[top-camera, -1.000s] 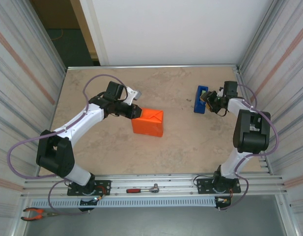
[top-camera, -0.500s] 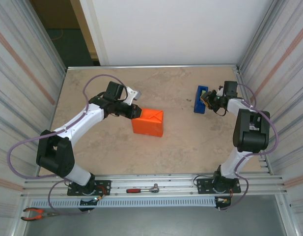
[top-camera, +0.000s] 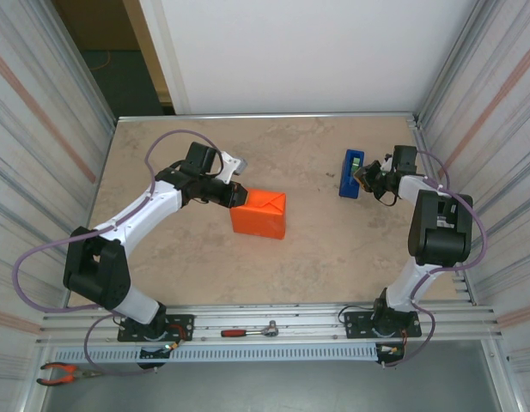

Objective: Wrap the gift box in paper

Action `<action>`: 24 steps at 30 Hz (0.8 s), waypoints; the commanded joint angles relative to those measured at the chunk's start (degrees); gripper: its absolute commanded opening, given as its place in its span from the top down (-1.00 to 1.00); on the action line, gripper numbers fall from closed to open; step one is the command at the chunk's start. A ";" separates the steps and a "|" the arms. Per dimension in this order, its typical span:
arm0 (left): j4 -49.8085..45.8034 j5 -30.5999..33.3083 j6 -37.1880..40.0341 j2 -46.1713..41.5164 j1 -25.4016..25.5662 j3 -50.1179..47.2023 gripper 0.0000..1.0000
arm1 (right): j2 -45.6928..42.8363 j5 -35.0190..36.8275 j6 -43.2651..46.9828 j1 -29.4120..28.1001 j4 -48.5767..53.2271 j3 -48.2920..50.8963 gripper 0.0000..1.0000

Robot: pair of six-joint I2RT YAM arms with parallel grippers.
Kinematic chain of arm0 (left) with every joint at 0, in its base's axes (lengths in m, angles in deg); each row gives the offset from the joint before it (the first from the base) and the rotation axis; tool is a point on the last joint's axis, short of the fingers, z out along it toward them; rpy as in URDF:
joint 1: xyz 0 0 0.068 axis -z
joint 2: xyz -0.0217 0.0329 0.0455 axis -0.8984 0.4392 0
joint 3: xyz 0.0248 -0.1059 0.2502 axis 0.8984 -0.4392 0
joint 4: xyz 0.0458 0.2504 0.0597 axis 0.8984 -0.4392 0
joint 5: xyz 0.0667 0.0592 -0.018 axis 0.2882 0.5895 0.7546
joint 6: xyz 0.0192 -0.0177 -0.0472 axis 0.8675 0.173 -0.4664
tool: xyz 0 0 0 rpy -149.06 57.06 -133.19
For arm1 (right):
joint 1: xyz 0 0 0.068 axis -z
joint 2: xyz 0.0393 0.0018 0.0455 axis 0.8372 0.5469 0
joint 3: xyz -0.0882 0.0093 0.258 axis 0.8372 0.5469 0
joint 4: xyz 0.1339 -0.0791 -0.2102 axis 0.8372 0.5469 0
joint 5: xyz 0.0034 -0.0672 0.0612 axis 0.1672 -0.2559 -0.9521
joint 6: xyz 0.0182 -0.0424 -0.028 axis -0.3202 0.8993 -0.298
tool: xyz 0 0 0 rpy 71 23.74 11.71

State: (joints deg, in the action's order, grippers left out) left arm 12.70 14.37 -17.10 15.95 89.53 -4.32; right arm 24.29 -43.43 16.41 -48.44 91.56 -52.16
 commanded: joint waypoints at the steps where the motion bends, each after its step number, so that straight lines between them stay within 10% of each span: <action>1: -6.19 2.46 0.42 3.37 0.87 -3.30 0.81 | 0.70 -2.66 -0.98 0.03 -0.34 0.62 0.76; 20: -5.72 2.36 0.30 3.20 0.96 -3.45 0.82 | -2.72 -4.38 -2.16 0.03 -1.61 2.13 1.00; 24: -5.70 2.35 0.26 3.12 0.96 -3.56 0.83 | -1.98 -4.13 -2.08 0.03 -1.09 1.85 0.49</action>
State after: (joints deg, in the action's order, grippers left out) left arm 12.74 14.39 -17.10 15.95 89.53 -4.37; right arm 23.49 -45.57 14.91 -48.16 88.85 -51.02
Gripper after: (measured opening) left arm 0.088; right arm 0.232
